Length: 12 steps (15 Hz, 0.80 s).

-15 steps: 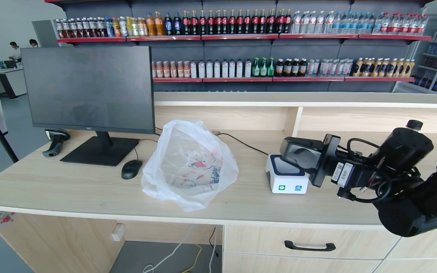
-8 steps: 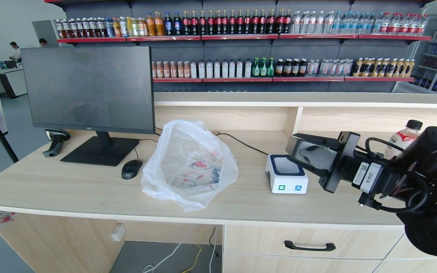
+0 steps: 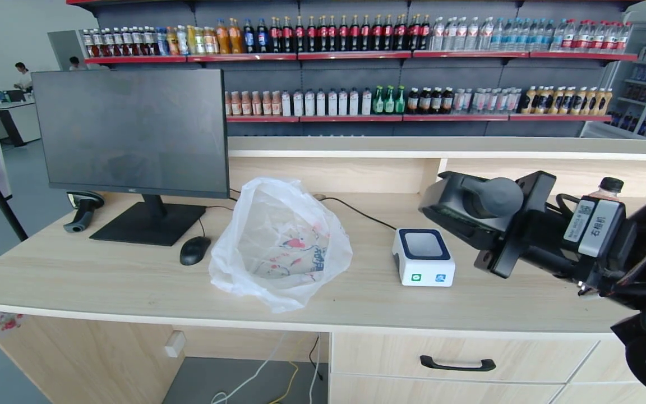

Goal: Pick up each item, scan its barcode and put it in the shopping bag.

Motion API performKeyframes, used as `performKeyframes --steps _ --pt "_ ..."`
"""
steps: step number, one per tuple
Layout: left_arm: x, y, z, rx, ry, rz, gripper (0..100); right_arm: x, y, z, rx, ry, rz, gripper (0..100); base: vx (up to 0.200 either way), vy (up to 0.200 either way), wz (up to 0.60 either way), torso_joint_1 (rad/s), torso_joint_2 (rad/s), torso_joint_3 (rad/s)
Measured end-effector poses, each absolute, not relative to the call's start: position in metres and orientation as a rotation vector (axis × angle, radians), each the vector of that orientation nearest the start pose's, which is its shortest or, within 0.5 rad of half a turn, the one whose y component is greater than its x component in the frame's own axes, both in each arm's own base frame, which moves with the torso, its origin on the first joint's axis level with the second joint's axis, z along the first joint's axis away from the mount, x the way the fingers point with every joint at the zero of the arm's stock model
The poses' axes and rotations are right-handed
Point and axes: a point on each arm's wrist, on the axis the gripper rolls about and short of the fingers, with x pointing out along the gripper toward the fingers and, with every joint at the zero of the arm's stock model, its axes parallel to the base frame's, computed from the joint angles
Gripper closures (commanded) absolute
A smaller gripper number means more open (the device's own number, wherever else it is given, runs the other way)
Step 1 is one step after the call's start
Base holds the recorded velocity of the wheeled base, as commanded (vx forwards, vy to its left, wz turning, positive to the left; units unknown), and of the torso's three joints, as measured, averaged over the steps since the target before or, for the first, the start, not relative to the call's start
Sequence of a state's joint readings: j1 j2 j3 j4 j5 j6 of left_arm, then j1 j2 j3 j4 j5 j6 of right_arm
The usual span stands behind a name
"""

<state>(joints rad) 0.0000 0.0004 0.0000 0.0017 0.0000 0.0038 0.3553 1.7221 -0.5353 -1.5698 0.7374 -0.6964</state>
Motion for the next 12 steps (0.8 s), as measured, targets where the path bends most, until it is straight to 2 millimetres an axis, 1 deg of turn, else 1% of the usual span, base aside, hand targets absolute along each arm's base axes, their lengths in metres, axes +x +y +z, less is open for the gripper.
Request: performKeyframes --steps 1,3,4,6,9,10,12 --pt "-0.023 0.000 0.075 0.007 0.002 0.000 0 0.247 0.108 0.199 -0.658 -0.738 0.912 100 0.000 0.000 0.00 0.000 0.00 0.000" --pt "-0.023 0.000 0.075 0.008 0.002 0.000 0 0.244 0.106 0.198 -0.527 -0.652 0.952 100 0.000 0.000 0.00 0.000 0.00 0.000" --pt "-0.023 0.000 0.075 0.008 0.002 0.000 0 0.243 0.102 0.198 -0.486 -0.619 0.930 100 0.000 0.000 0.00 0.000 0.00 0.000" --pt "-0.023 0.000 0.075 0.008 0.002 0.000 0 0.242 0.097 0.201 -0.370 -0.548 0.838 100 0.000 0.000 0.00 0.000 0.00 0.000" --pt "-0.023 0.000 0.075 0.009 0.002 0.000 0 0.239 0.088 0.203 -0.224 -0.467 0.632 100 0.000 0.000 0.00 0.000 0.00 0.000" --pt "-0.023 0.000 0.075 0.009 0.002 0.000 0 0.236 0.085 0.200 -0.175 -0.429 0.575 100 0.000 0.000 0.00 0.000 0.00 0.000" --pt "-0.023 0.000 0.075 0.009 0.002 0.000 0 0.230 0.081 0.192 -0.110 -0.368 0.534 100 0.000 0.000 0.00 0.000 0.00 0.000"
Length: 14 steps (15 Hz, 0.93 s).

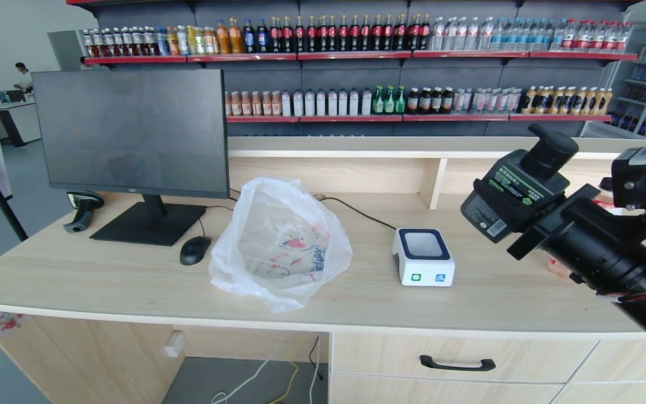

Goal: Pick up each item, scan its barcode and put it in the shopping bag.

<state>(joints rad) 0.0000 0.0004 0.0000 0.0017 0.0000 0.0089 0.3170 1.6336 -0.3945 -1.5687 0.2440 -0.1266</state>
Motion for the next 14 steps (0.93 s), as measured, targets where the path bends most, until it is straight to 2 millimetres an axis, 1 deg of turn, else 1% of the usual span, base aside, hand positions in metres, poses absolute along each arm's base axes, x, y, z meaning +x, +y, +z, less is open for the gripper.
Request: performKeyframes --steps 2,6,12,14 --pt "-0.023 0.000 0.075 0.009 0.002 0.000 0 0.227 0.078 0.189 -0.108 -0.352 0.520 100 0.000 0.000 0.00 0.000 0.00 0.000" --pt "-0.023 0.000 0.075 0.005 0.002 0.000 0 0.230 0.068 0.179 -0.113 -0.305 0.480 100 0.000 0.000 0.00 0.000 0.00 0.000" --pt "-0.023 0.000 0.075 0.007 0.002 0.000 0 0.230 0.066 0.171 -0.112 -0.269 0.475 100 0.000 0.000 0.00 0.000 0.00 0.000" --pt "-0.023 0.000 0.075 0.009 0.002 0.000 0 0.232 0.066 0.175 -0.112 -0.285 0.474 100 0.200 0.000 0.00 0.002 0.00 0.000"
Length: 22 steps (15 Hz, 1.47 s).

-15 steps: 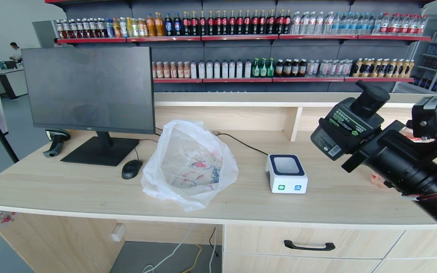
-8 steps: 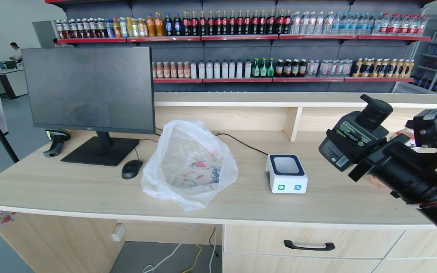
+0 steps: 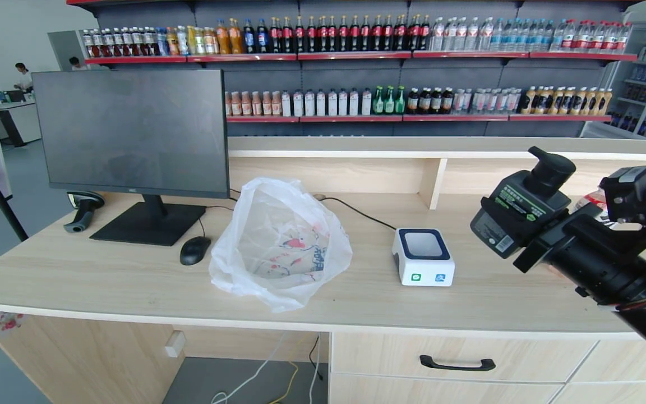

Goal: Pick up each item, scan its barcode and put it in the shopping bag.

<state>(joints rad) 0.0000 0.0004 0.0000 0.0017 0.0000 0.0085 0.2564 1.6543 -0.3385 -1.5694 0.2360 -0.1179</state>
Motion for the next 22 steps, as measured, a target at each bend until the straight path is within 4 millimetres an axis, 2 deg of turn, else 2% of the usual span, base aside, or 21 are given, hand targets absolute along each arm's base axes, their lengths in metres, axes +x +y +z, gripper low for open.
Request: performKeyframes --steps 2,10,20,22 --pt "-0.0228 0.0000 0.0753 0.008 0.002 0.000 0 0.2340 0.0668 0.1775 -0.112 -0.299 0.473 100 0.200 0.000 0.00 0.000 0.00 0.005" --pt "-0.0228 0.0000 0.0753 0.006 0.002 0.000 0 0.2360 0.0676 0.1763 -0.111 -0.295 0.474 100 0.000 0.000 0.00 0.000 0.00 0.000" --pt "-0.0228 0.0000 0.0753 0.004 0.002 0.000 0 0.2371 0.0674 0.1753 -0.112 -0.290 0.473 100 0.000 0.200 0.00 0.002 0.00 0.003" --pt "-0.0228 0.0000 0.0753 0.004 0.002 0.000 0 0.2365 0.0673 0.1742 -0.112 -0.285 0.473 100 0.000 0.000 0.00 0.000 0.00 0.000"
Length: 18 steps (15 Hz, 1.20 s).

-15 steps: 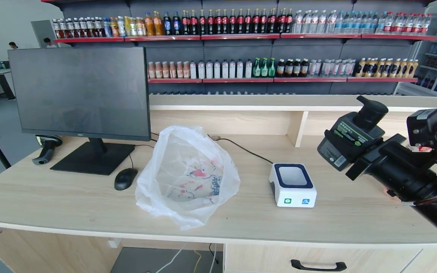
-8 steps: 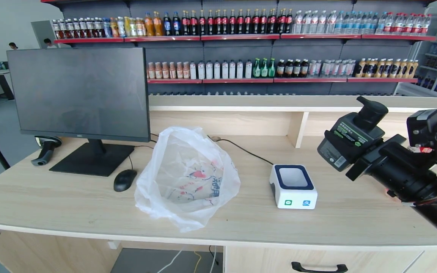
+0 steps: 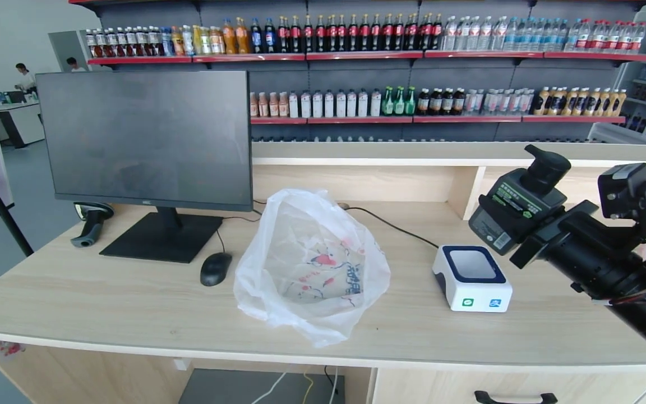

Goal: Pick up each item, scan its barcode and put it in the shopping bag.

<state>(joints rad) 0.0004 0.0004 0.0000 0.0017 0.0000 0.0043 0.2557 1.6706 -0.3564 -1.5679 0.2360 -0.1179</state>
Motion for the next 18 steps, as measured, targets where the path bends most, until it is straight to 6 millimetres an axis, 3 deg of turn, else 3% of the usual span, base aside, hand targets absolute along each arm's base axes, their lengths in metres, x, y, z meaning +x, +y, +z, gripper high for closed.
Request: performKeyframes --steps 9,16,18 --pt "-0.0228 0.0000 0.0753 0.003 0.002 0.000 0 0.2367 0.0670 0.1744 -0.109 -0.284 0.473 100 0.000 0.000 0.00 0.000 0.00 0.000" --pt "-0.0228 0.0000 0.0752 0.002 0.003 0.000 0 0.2353 0.0671 0.1738 -0.111 -0.284 0.474 100 0.000 0.000 0.60 0.002 0.00 0.002" --pt "-0.0228 0.0000 0.0753 0.000 0.002 0.000 0 0.2344 0.0664 0.1709 -0.111 -0.270 0.473 100 0.000 0.000 0.00 0.000 0.00 0.000"
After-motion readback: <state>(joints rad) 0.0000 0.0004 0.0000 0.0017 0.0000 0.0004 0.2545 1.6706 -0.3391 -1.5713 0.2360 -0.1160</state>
